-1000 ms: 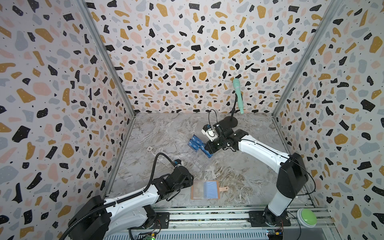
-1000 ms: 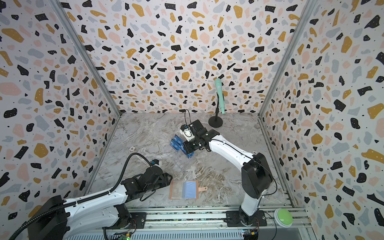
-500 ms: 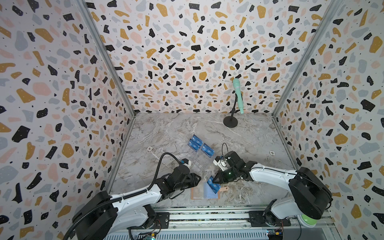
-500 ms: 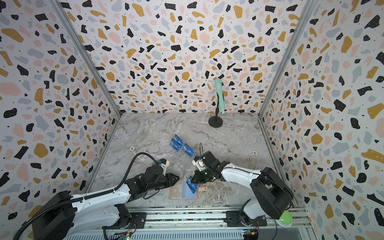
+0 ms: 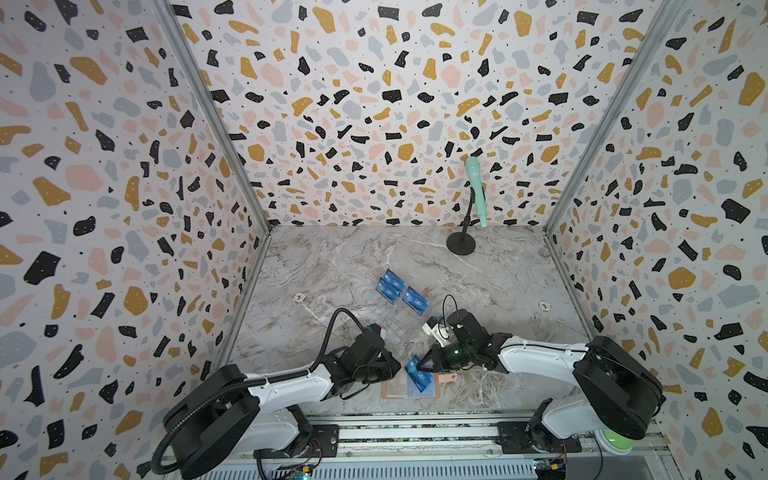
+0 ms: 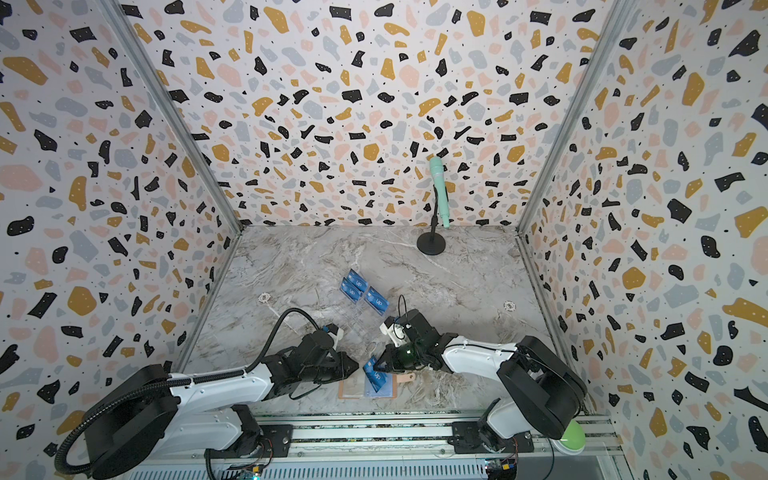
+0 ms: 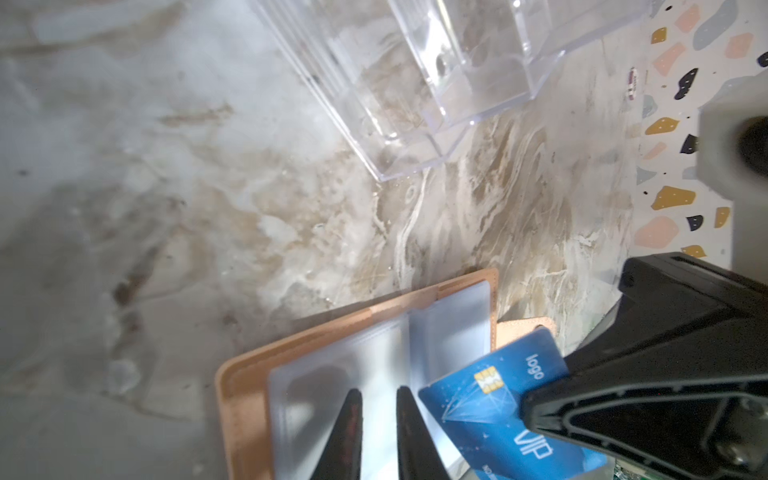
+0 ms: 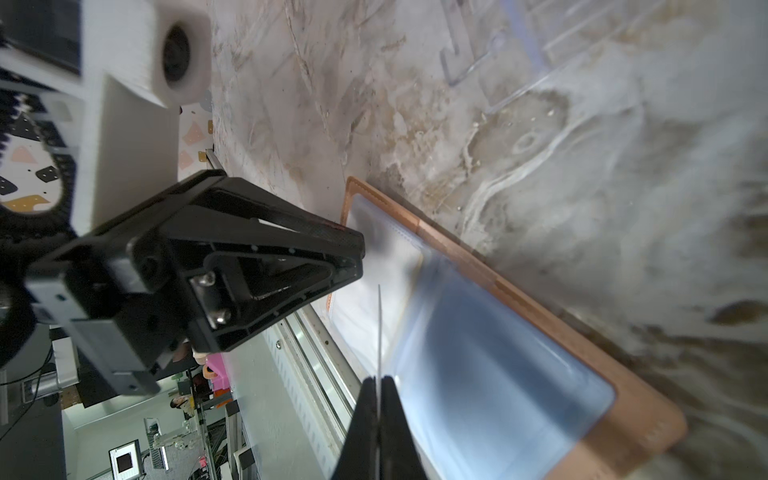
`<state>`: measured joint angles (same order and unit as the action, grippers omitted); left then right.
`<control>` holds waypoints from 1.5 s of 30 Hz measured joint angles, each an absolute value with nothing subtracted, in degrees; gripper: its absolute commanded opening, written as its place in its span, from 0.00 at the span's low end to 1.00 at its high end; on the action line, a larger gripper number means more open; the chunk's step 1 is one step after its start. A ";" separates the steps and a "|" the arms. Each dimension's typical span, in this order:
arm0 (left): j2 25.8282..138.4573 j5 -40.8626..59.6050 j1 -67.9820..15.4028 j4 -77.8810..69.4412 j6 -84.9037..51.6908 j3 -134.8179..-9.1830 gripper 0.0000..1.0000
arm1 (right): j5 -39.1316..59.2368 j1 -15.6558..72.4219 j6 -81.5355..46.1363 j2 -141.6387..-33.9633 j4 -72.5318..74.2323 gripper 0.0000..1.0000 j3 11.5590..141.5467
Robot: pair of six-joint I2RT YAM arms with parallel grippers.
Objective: Put the credit cards into the card holder
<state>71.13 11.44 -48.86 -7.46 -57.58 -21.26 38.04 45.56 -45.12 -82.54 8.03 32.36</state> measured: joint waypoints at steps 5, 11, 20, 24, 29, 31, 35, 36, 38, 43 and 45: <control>71.11 11.05 -48.86 -6.44 -57.04 -21.23 0.19 | 38.04 45.74 -45.84 -82.65 9.41 0.00 30.94; 71.11 10.44 -48.86 -6.20 -56.34 -21.23 0.19 | 38.04 46.06 -46.24 -83.22 9.96 0.00 30.15; 70.78 9.98 -48.86 -5.78 -56.14 -21.23 0.20 | 38.20 46.63 -46.48 -84.84 11.20 0.00 30.15; 70.74 9.98 -48.86 -5.74 -56.14 -21.23 0.20 | 38.17 46.63 -46.57 -85.03 11.27 0.00 30.15; 70.67 9.98 -48.86 -5.69 -56.14 -21.23 0.20 | 38.11 46.63 -47.16 -85.19 11.86 0.00 30.15; 70.52 9.96 -48.86 -5.56 -56.14 -21.23 0.20 | 37.98 46.63 -47.51 -85.41 12.40 0.00 30.15; 70.30 9.93 -48.86 -5.21 -56.14 -21.21 0.20 | 37.91 46.63 -48.16 -86.35 13.80 0.00 30.15; 70.19 9.93 -48.86 -5.21 -56.16 -21.15 0.20 | 37.91 46.65 -48.42 -86.50 14.22 0.00 30.15; 69.89 9.89 -48.86 -5.21 -56.16 -20.91 0.20 | 37.91 46.68 -48.75 -86.80 15.09 0.00 30.15; 69.52 9.78 -48.86 -5.26 -56.16 -20.60 0.20 | 37.91 46.70 -49.25 -87.68 16.69 0.00 30.15; 69.47 9.76 -48.86 -5.21 -56.18 -20.60 0.20 | 37.91 46.74 -49.36 -87.79 16.91 0.00 30.15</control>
<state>69.47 9.76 -48.86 -5.21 -56.18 -20.60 37.91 46.74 -49.36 -87.79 16.91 30.15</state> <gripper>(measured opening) 0.202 0.049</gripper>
